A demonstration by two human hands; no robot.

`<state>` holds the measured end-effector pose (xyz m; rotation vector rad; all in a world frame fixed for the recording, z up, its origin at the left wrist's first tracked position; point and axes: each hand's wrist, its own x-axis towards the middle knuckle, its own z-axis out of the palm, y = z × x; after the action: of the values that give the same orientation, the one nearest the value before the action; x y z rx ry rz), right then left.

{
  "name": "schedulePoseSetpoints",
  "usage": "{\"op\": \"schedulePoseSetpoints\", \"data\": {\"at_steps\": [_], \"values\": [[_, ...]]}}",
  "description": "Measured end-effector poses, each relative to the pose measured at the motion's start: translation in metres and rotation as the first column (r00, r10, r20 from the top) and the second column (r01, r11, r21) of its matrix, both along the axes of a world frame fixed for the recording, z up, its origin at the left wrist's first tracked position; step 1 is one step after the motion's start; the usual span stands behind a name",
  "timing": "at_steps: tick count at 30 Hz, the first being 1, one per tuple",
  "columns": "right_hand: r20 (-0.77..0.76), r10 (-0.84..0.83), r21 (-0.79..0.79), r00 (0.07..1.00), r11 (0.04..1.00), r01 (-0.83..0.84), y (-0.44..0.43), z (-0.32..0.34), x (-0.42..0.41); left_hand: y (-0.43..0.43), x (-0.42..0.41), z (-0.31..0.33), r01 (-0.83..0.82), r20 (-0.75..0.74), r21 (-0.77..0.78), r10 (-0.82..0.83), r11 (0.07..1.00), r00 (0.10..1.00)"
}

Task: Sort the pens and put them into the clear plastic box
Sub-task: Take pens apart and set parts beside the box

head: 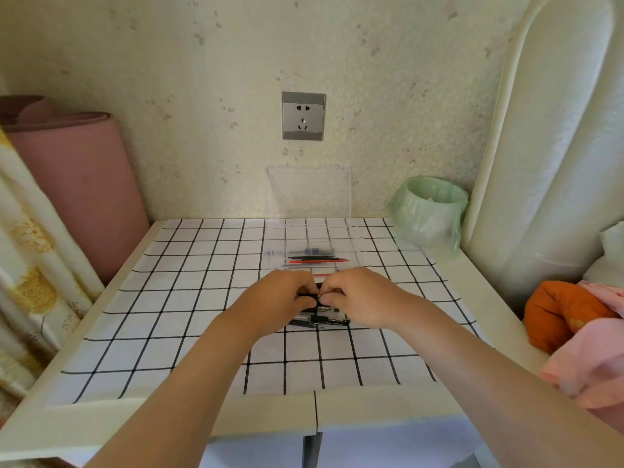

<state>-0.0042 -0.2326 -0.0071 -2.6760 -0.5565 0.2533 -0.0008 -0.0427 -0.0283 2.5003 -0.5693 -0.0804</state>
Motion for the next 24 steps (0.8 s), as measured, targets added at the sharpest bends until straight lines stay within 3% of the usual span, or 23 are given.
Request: {"op": "schedulePoseSetpoints", "data": {"at_steps": [6, 12, 18, 24], "values": [[0.065, -0.086, -0.013, 0.994, 0.996, 0.087, -0.011, 0.011, 0.004, 0.003, -0.003, -0.001, -0.04, 0.043, 0.089, 0.036, 0.995, 0.998], [0.042, -0.193, -0.236, 0.98, 0.952, 0.197, -0.032, 0.007, 0.01, -0.001, -0.004, 0.004, -0.05, 0.105, 0.153, 0.034, 0.987, 0.994], [-0.014, -0.186, -0.294, 0.982, 0.94, 0.174, -0.035, 0.002, 0.011, -0.004, -0.004, 0.006, -0.025, 0.023, 0.186, 0.022, 0.982, 1.0], [-0.008, -0.148, -0.304, 0.989, 0.942, 0.138, -0.032, 0.001, 0.011, -0.006, -0.005, 0.006, -0.043, 0.044, 0.184, 0.036, 0.982, 0.998]]}}
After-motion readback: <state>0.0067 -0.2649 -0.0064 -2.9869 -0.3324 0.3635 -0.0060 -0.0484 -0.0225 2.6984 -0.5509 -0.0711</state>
